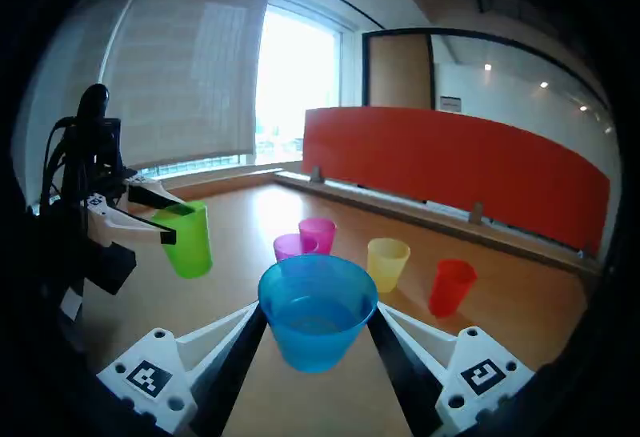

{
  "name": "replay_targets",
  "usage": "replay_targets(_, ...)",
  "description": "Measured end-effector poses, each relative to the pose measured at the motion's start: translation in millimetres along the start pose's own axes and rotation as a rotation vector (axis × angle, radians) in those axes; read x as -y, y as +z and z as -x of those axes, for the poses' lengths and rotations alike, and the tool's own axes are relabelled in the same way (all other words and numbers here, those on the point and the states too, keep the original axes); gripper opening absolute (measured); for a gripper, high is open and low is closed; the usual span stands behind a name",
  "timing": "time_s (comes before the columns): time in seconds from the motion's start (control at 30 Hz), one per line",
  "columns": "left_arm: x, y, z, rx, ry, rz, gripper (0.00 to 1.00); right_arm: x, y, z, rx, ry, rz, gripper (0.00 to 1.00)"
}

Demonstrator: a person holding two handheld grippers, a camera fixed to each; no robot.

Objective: Pour water

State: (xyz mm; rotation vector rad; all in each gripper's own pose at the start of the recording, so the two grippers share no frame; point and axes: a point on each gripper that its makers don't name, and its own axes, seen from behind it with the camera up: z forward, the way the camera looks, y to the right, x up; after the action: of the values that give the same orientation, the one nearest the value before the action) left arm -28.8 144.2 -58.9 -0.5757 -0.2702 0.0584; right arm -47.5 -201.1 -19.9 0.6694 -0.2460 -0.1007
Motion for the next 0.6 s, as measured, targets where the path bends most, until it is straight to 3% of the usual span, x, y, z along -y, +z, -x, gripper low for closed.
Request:
replay_targets(0.4, -22.9, -4.4, -38.3, -0.147, -0.061, 0.036, 0.89, -2.0, -15.7, -20.7, -0.074, 0.015, 0.04, 0.89)
replay_targets(0.6, -36.0, -5.6, -51.8, -0.188, -0.062, 0.064, 0.89, -2.4, -20.6, -26.9, -0.089, 0.004, 0.046, 0.89)
